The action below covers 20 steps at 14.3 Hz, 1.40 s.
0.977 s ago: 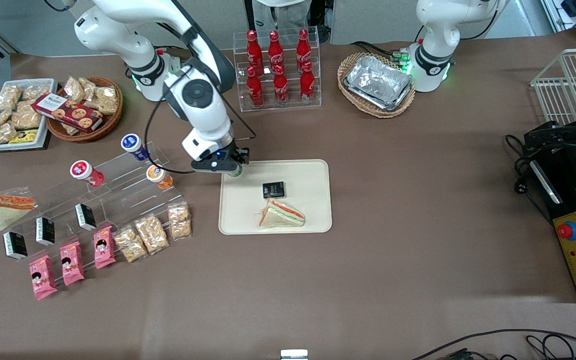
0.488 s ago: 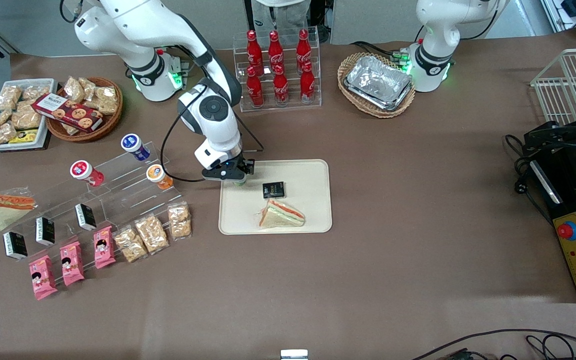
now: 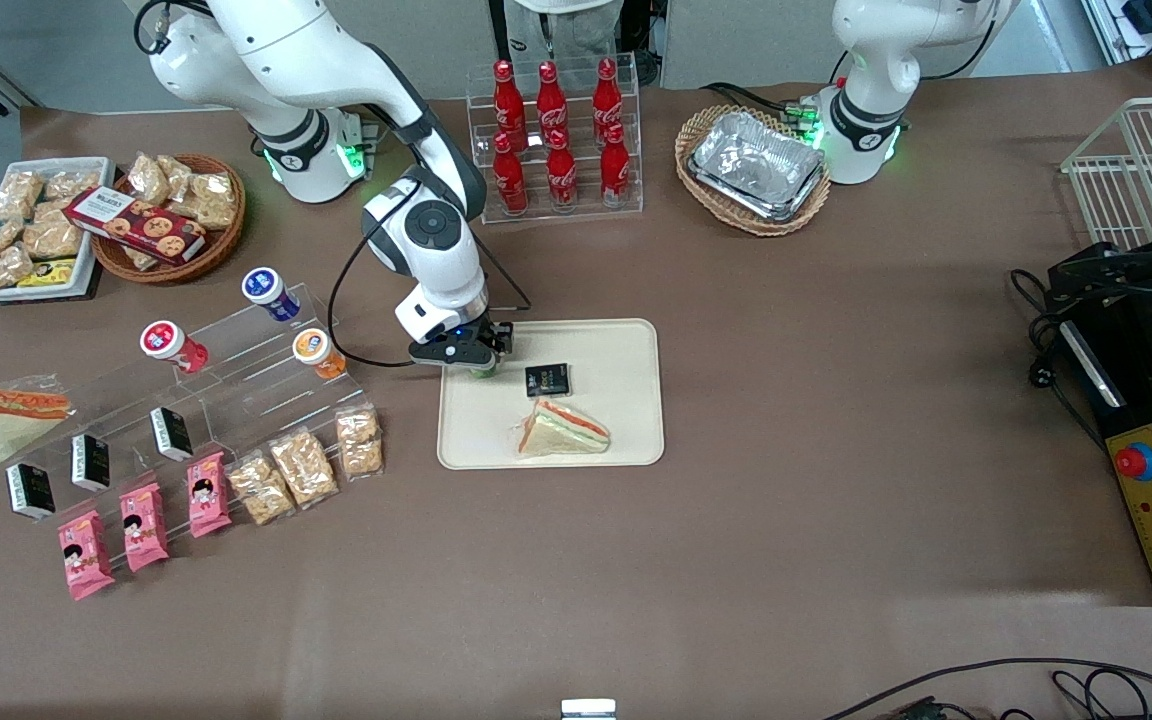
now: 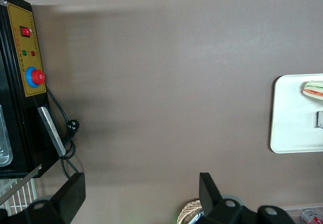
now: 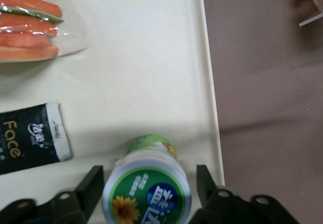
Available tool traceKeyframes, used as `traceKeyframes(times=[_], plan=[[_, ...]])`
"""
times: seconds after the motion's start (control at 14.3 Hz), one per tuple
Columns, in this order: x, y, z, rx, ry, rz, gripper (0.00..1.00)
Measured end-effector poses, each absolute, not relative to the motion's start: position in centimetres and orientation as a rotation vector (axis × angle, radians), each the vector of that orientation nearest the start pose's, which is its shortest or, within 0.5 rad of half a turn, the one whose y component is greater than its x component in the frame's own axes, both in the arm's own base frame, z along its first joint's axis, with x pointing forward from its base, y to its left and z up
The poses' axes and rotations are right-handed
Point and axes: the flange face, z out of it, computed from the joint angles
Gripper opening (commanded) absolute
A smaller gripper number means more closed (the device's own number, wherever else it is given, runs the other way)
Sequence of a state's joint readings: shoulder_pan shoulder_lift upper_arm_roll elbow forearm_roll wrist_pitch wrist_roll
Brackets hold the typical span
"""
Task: Place green gum on tray
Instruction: 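Carry the tub over the cream tray and lower it beside the card, then open the right gripper to release the tub and lift away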
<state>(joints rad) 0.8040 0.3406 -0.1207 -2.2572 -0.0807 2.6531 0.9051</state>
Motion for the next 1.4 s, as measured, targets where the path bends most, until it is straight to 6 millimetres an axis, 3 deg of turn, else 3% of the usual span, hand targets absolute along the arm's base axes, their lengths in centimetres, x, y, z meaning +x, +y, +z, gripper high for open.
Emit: traceKeyframes(times=[0.35, 0.63, 0.84, 1.12, 1.26, 1.4], plan=[[42.6, 34.7, 22.4, -3.13, 0.25, -0.17, 1.0], [43.6, 34.8, 27.0, -3.121, 0.273, -0.179, 1.0], [44.4, 35.2, 33.4, -3.158, 0.271, -0.133, 1.0], [45.7, 36.4, 46.3, -3.154, 0.213, 0.03, 1.0], [46.4, 35.8, 52.2, -3.145, 0.195, 0.059, 1.0], [47.4, 34.3, 56.0, -3.134, 0.169, 0.069, 1.0]])
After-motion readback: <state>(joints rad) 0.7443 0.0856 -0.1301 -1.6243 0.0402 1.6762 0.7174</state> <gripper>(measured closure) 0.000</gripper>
